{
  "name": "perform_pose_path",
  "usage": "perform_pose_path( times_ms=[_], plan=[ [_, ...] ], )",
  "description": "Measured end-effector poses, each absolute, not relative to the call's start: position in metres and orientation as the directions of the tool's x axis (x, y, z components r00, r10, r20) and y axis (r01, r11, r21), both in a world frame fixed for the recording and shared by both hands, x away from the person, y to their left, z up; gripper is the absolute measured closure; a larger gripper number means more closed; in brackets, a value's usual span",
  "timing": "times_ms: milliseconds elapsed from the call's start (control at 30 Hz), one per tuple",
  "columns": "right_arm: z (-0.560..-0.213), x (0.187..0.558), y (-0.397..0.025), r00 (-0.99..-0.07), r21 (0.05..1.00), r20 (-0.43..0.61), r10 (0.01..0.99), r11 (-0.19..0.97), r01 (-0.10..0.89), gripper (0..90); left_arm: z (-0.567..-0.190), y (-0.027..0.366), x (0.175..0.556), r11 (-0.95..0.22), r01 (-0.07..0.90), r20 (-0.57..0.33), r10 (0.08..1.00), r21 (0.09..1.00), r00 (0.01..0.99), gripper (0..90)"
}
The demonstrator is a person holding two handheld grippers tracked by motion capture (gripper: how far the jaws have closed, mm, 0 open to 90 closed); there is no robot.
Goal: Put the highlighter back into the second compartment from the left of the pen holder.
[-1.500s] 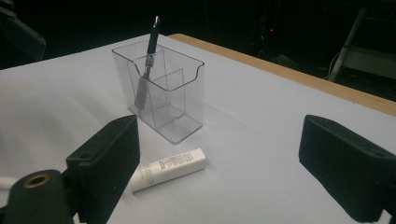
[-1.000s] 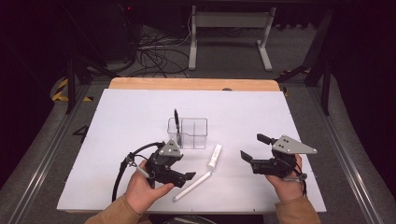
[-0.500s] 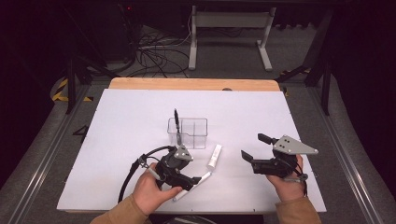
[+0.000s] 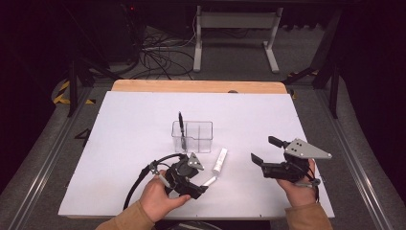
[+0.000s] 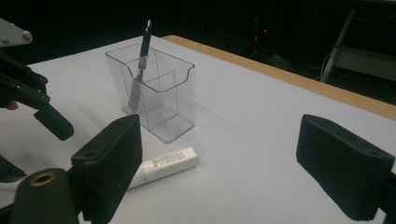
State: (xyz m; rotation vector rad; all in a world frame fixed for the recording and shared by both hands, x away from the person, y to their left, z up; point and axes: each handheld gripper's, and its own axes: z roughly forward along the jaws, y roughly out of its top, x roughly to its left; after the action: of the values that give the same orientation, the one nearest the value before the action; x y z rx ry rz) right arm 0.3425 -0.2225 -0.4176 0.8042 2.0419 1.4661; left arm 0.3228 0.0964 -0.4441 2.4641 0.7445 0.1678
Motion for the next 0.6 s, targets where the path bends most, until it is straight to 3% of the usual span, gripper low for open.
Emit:
perform_pose_path(
  times_ms=[600],
  plan=[
    [-0.416, 0.342, -0.226, -0.702, 0.953, -0.053, 0.710, 0.246, 0.177, 14.9, -0.458, 0.085, 0.325, -0.758, 0.480, -0.049, 0.514, 0.441, 0.856, 45.9]
  ],
)
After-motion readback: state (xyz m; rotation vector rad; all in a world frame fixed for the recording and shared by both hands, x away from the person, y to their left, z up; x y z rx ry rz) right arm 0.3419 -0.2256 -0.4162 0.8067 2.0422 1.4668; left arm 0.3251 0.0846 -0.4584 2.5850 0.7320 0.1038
